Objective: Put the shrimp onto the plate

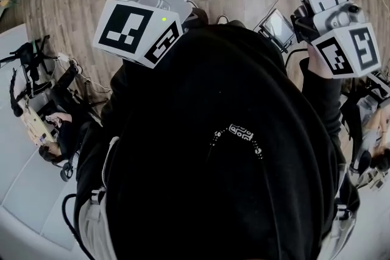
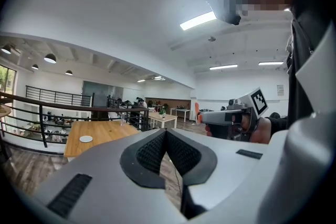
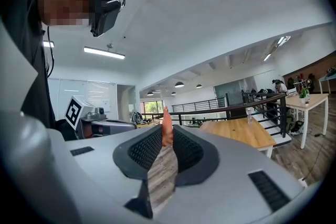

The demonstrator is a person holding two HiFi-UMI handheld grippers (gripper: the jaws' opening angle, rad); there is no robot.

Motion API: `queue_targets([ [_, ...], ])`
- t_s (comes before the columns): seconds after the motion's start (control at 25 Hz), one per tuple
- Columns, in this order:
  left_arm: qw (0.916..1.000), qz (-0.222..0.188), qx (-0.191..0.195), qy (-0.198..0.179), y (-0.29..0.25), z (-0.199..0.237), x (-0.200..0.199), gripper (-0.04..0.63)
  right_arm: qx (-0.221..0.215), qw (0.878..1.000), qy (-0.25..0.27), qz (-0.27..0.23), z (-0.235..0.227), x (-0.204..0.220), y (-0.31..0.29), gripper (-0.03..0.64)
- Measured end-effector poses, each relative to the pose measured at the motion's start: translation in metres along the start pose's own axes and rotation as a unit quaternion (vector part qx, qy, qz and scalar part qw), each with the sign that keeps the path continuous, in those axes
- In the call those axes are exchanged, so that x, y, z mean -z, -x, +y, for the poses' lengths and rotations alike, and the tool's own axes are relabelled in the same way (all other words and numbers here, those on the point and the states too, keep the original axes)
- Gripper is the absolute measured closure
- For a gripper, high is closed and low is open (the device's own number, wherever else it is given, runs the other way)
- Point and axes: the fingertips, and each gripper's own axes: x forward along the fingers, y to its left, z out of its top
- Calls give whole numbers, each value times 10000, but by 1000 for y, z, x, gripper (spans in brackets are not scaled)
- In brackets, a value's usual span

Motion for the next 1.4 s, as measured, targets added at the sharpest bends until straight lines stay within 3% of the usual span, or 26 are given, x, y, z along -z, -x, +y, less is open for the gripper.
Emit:
queue_targets([
  [0.24,9991,13,413,-29,-6,-7,-7,597,31,10000,-30,-32,2,-9,-3,541],
  [0.76,9968,46,786,137,-60,12,-1,598,573,9982,-166,116,-40,-8,-12,541],
  [1.4,9952,-11,965,153,-111,132,-28,598,594,9981,-35,141,-71,-42,-139,541],
])
